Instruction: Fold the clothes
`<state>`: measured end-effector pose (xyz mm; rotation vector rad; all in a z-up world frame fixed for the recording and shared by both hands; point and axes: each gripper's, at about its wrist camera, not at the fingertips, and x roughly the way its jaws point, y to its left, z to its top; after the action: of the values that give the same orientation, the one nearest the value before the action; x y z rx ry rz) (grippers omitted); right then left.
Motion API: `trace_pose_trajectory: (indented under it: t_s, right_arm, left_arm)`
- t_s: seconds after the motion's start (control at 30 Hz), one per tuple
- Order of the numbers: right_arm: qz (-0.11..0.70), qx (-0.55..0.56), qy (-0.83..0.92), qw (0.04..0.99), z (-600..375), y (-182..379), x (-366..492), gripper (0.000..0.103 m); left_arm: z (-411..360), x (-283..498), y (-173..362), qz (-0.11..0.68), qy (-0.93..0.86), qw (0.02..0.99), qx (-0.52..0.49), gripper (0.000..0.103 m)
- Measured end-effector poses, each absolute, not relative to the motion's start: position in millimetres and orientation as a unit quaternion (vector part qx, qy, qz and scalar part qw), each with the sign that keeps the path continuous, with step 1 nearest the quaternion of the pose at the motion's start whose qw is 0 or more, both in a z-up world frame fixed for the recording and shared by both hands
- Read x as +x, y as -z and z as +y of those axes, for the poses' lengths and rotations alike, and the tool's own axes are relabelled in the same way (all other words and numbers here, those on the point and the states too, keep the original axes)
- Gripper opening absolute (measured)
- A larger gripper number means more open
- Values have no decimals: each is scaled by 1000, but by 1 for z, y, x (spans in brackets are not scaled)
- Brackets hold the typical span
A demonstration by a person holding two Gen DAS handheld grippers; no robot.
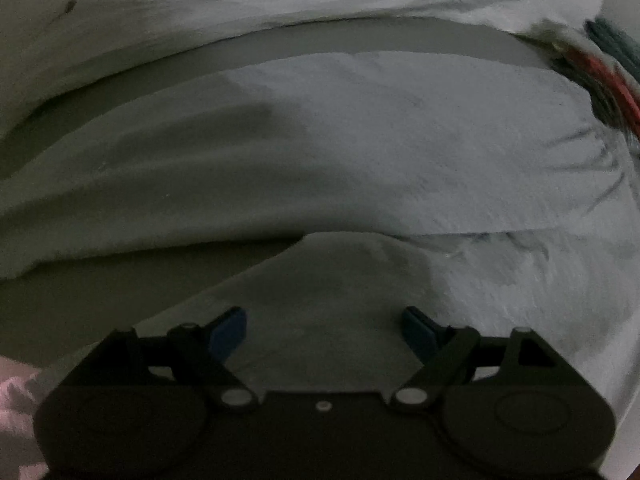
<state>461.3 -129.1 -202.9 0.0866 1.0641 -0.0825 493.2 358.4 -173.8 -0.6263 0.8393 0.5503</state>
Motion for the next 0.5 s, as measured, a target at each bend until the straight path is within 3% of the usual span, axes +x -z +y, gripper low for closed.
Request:
trace_pose_trajectory:
  t_s: [0.07,0.1,0.37,0.5]
  right_arm:
    - [508,43,39,860,-129,205,458,85]
    - [509,47,42,858,-130,204,459,85]
    - [508,72,70,855,-142,199,456,85]
    - [512,101,80,849,-149,201,455,85]
  left_arm:
    - [351,493,170,400,-281,825,-285,47]
    - [349,495,168,408,-286,821,-278,4]
    - [356,455,93,365,-303,833,-285,1]
    - [365,449,128,436,-337,797,-247,2]
